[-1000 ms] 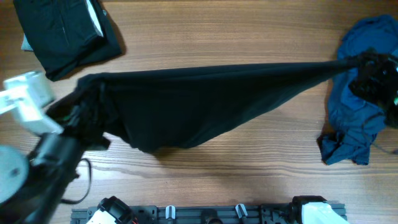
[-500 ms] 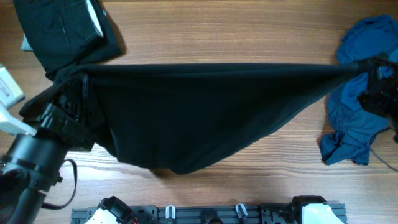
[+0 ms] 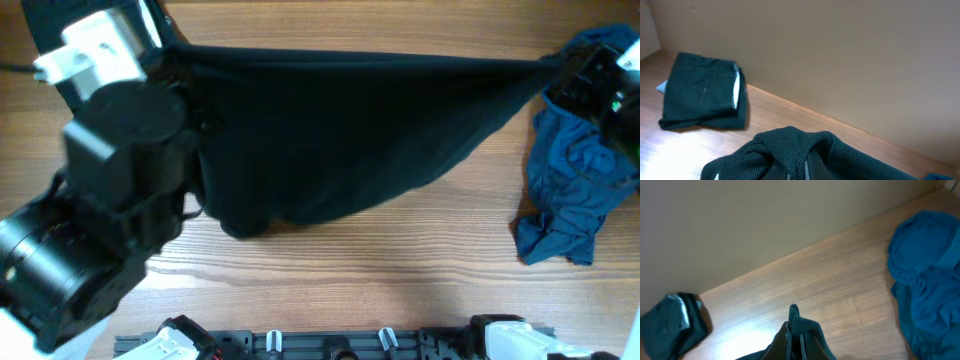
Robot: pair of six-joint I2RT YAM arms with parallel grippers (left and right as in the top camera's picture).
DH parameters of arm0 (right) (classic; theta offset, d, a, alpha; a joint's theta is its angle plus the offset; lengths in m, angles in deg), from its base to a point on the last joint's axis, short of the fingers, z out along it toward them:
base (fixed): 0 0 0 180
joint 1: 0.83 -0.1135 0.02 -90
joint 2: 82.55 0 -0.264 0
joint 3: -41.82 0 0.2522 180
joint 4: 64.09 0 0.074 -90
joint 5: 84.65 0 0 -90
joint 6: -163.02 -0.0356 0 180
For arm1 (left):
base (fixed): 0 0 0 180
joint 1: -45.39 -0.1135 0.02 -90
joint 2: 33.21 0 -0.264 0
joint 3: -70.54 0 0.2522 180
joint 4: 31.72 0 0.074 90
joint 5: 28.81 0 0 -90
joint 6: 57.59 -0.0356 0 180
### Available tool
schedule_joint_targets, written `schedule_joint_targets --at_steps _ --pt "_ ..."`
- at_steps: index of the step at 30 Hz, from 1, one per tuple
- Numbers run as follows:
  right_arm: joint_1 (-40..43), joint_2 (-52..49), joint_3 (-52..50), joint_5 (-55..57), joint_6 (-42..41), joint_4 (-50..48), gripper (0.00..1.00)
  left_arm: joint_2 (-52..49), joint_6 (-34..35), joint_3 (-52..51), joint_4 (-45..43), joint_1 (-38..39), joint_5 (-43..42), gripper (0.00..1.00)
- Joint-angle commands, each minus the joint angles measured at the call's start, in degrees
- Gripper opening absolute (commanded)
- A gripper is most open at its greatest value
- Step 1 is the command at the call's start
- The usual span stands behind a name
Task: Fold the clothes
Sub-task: 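Lift the shirt with both grippers and stretch it wide left-right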
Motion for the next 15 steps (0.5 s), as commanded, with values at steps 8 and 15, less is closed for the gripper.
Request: schedule_joint_targets --at_steps 8,15 --pt "0.3 7.4 0.5 5.3 1.7 -4.5 0.04 7.5 -3.3 2.1 -6.9 2.8 8.5 0.04" --pt "0.3 9.3 0.5 6.1 0.6 -2.8 0.04 12.4 -4.1 2.1 -4.0 3.0 7.5 0.04"
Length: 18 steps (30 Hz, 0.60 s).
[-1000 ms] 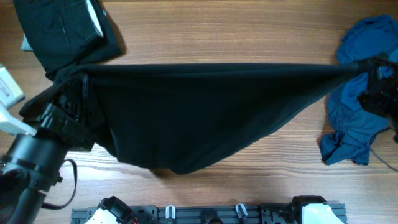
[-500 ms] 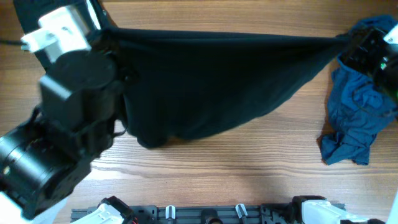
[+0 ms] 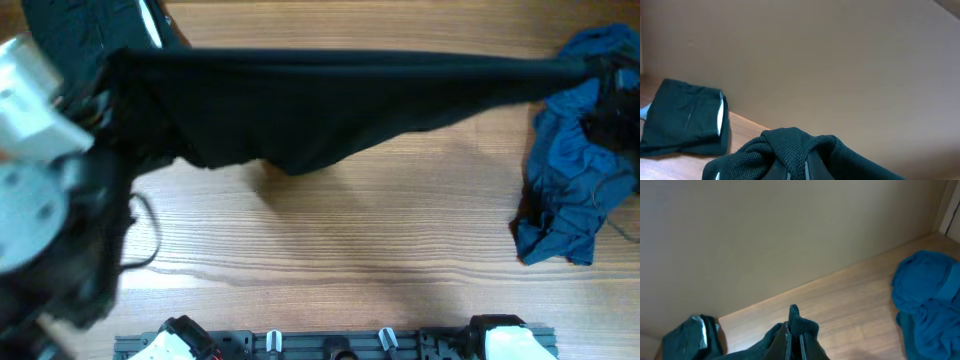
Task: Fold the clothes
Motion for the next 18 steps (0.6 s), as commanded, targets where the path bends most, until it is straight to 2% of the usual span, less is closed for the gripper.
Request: schedule_joint_targets --at_steps 1,10,14,18 --pt "0.5 -0.1 0.4 5.1 -0.2 1.6 0.04 3.5 -0.3 1.7 2.2 -0.4 3.8 0.04" --pt "0.5 4.1 0.4 3.6 -0.1 6.0 0.04 5.8 1.0 1.7 6.3 -0.4 -9.8 0.04" --pt "0.5 5.3 0.4 3.7 -0.1 5.1 0.04 4.7 1.0 1.7 6.3 -0.4 -7.1 0.04" --pt "0.5 2.9 0.4 3.7 -0.1 2.7 0.04 1.2 2.3 1.7 6.2 -0.4 2.8 0.04"
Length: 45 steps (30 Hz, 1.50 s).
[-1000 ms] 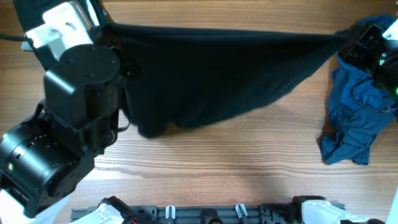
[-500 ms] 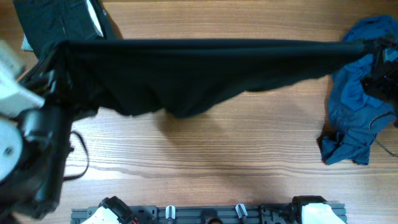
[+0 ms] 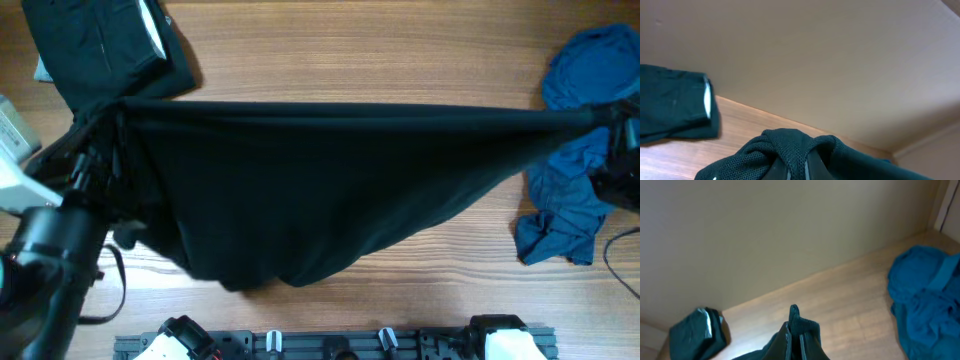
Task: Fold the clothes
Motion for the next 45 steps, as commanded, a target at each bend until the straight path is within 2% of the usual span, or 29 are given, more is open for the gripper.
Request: schedule_joint_targets --at_steps 1,7,11,18,22,27,33,35,37,41,45 --pt "0.6 -3.5 0.2 4.0 -0.2 -2.5 0.04 -3.9 1.6 1.4 -0.6 -0.4 13.0 0.04" --pt "0.6 -14.2 0.2 4.0 -2.2 -5.1 0.04 -14.3 2.5 1.4 -1.6 -2.7 17.6 0.04" --pt "0.6 -20.7 0.2 4.5 -2.3 -7.7 0.04 -21.1 2.4 1.4 -5.8 -5.8 23.1 0.04" --pt "0.6 -22.1 0.2 6.7 -1.5 -8.3 0.04 -24.3 1.4 1.4 -8.2 -7.5 23.0 0.04" --pt "0.6 -18.6 0.2 6.7 -1.5 -6.6 0.04 -21.2 1.3 1.4 -7.2 -4.4 23.0 0.04" --pt "0.6 -11.5 0.2 6.6 -0.2 -1.6 0.04 -13.7 1.4 1.4 -2.7 6.4 22.8 0.04" --pt "0.6 -4.1 0.3 5.3 -0.2 4.4 0.04 -9.5 2.3 1.4 0.9 21.4 23.1 0.04" --pt "0.6 -2.2 0.3 5.4 0.0 4.8 0.04 -9.1 2.8 1.4 0.9 24.8 25.1 0.04" --pt "0.6 -0.7 0.2 5.4 0.0 4.0 0.04 -9.1 3.1 1.4 0.7 28.1 30.4 0.04" --pt "0.6 -1.2 0.2 5.4 0.5 0.0 0.04 -10.2 3.1 1.4 -1.3 28.2 39.6 0.04" --pt "0.6 -5.7 0.2 5.3 0.4 -3.5 0.04 -12.6 2.9 1.4 -5.2 22.4 41.0 0.04"
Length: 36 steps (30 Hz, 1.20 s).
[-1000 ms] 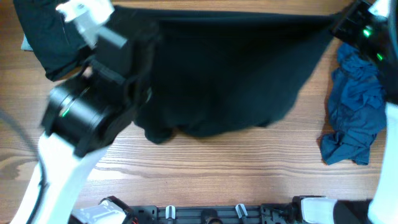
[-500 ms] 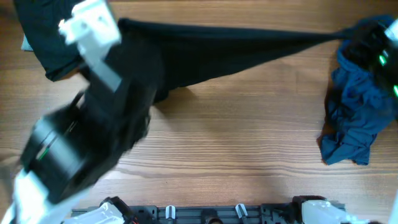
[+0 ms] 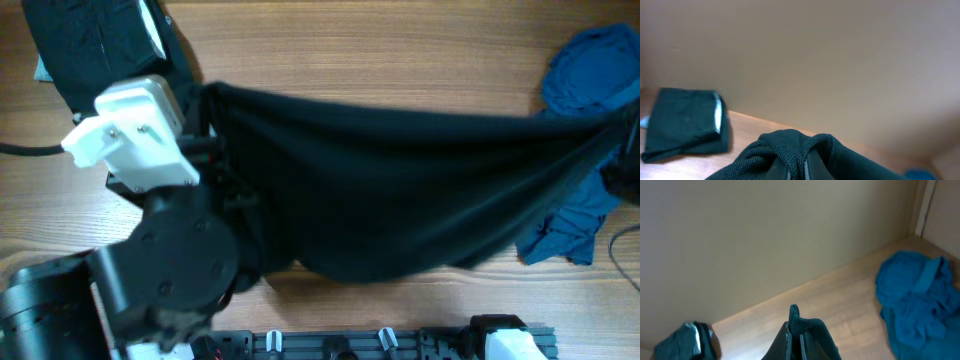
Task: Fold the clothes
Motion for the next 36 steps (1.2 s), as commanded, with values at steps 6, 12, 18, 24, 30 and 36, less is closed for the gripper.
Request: schedule_joint_targets --at_steps 6,12,18,24,30,36 --pt "0.5 -17.7 0.1 0.7 -0.3 -4.9 0.04 -8.1 1.1 1.0 -5.5 -22.8 -7.3 0.04" --pt "0.5 -30.8 0.1 -0.3 -1.2 -9.0 0.04 -19.6 5.9 1.0 -5.7 -41.9 -27.8 0.04" --pt "0.5 -38.7 0.1 -0.3 -1.2 -14.1 0.04 -32.4 5.5 1.0 -9.5 -49.7 -29.4 0.04" --pt "0.4 -37.4 0.1 -0.1 -0.9 -14.5 0.04 -33.1 5.3 1.0 -9.6 -48.7 -29.4 0.04" --pt "-0.8 -31.5 0.1 0.1 -0.2 -9.1 0.04 -26.1 5.3 1.0 -3.3 -44.9 -29.1 0.04" --pt "-3.9 -23.1 0.1 0.3 1.0 -4.6 0.04 -15.5 5.3 1.0 3.5 -38.0 -28.7 0.04"
